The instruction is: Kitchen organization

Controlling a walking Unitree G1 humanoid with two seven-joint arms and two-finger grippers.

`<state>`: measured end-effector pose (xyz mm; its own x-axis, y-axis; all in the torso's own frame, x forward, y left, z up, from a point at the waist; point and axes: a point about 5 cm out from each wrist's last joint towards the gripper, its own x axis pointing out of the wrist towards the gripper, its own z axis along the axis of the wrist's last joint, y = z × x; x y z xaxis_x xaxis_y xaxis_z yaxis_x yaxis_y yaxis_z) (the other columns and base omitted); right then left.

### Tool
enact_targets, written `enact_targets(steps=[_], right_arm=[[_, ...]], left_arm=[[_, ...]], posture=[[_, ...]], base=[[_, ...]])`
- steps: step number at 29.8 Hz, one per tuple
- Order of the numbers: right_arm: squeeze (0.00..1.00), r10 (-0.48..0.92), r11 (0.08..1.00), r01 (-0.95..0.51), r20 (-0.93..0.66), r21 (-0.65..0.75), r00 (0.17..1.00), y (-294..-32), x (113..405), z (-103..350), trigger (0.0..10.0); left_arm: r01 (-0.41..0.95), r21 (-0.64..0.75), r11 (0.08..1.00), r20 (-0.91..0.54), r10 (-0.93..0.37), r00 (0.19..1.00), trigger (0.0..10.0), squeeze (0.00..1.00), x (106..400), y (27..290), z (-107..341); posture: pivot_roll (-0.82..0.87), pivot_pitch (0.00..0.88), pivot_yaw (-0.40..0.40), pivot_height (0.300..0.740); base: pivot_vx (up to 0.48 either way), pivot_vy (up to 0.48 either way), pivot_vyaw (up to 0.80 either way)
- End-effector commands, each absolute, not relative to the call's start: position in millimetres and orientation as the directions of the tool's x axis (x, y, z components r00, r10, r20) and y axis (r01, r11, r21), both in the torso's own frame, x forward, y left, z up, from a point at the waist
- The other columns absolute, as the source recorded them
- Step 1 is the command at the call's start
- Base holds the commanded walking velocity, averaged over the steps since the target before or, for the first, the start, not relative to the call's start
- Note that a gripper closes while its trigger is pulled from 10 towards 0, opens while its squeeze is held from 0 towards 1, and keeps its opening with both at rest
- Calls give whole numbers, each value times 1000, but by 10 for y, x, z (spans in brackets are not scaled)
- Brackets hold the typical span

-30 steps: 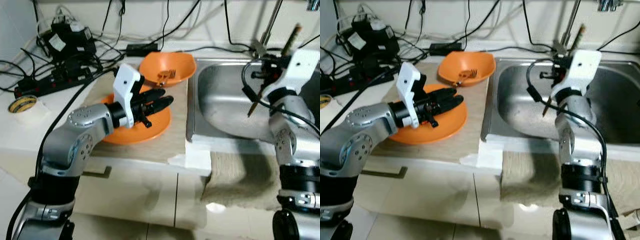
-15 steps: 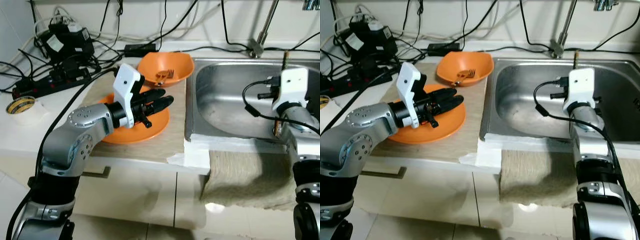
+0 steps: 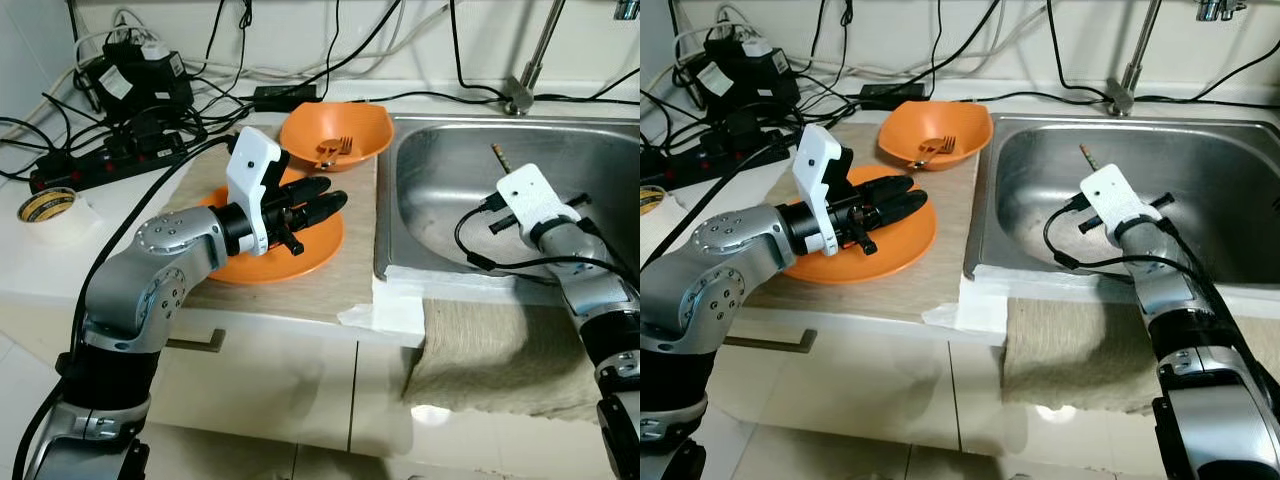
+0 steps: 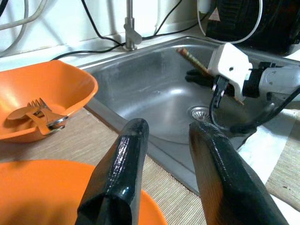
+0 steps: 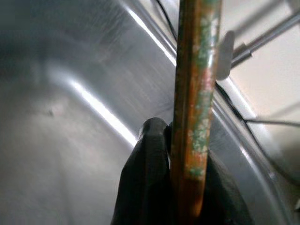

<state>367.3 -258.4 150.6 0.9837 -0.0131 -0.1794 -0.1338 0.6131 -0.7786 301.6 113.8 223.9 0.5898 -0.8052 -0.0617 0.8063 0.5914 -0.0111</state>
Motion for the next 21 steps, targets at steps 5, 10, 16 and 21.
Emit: enact_targets(steps=[5, 10, 16, 21], right_arm=[[0, 29, 501, -232, -252, -834, 967, -2555, 3651, 1375, 10000], [655, 40, 479, -258, -273, -839, 961, -2530, 3656, 1351, 10000], [1000, 52, 437, -287, -295, -853, 954, -2506, 3668, 1321, 10000], [1000, 63, 438, -291, -295, -850, 954, -2490, 3691, 1348, 10000]], left_arm=[[803, 2, 596, -58, -801, 595, 10000, 0, 3018, 1145, 2280], [802, 3, 597, -59, -801, 596, 10000, 0, 3024, 1148, 2285], [802, 7, 597, -63, -800, 596, 10000, 0, 3025, 1153, 2288], [801, 9, 599, -64, -799, 598, 10000, 0, 3027, 1154, 2290]], posture=[[17, 0, 78, 736], [18, 0, 80, 736], [21, 0, 82, 736], [22, 0, 82, 736]], base=[[0, 0, 0], [0, 0, 0], [0, 0, 0], [0, 0, 0]])
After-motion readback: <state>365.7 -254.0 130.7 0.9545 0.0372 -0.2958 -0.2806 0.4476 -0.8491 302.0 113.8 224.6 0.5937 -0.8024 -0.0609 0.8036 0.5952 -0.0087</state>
